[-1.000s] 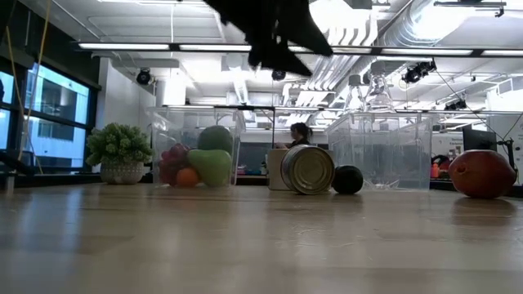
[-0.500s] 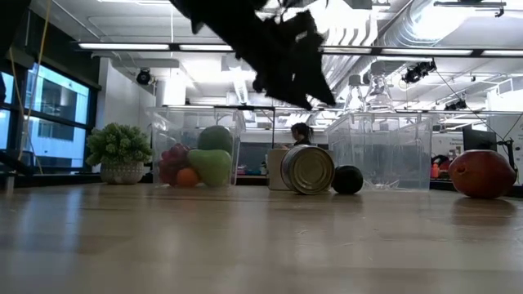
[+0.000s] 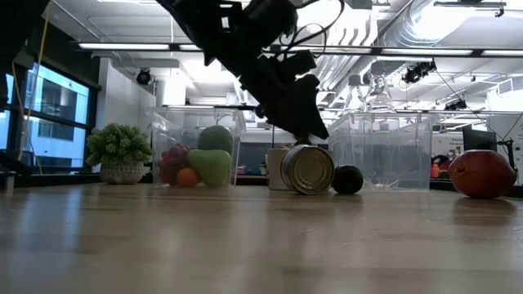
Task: Pick & Place Food Item
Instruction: Put the blue and pink tuna can into the gray bin
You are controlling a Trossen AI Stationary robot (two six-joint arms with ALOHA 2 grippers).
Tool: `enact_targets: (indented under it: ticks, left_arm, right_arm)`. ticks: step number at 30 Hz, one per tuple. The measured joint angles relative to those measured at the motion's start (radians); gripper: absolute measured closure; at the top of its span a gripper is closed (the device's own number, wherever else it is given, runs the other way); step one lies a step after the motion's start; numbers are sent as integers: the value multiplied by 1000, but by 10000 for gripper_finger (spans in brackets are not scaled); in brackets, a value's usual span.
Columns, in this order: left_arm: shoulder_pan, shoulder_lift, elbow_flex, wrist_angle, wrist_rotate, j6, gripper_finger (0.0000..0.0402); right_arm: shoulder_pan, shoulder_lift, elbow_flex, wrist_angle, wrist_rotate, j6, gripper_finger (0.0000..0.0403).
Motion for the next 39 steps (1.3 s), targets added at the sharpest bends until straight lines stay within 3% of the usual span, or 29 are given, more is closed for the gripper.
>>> enact_targets:
  ticks: [10, 18, 24, 28, 32, 39]
  left_arm:
    - [49, 12, 0, -36, 67, 76, 46]
    - [87, 25, 1, -41, 216, 100, 46]
    - [75, 87, 0, -57, 212, 122, 46]
    - [62, 92, 0, -59, 147, 98, 51]
    - [61, 87, 0, -60, 149, 123, 93]
    - [61, 90, 0, -41, 151, 57, 222]
  right_arm:
    - [-40, -25, 0, -7, 81, -10, 74]
    - [-82, -26, 0, -7, 84, -87, 74]
    - [-108, -26, 0, -6, 76, -115, 74]
    - [-119, -26, 0, -6, 75, -115, 74]
    - [-121, -28, 0, -6, 75, -115, 74]
    - [-134, -33, 0, -7, 75, -116, 74]
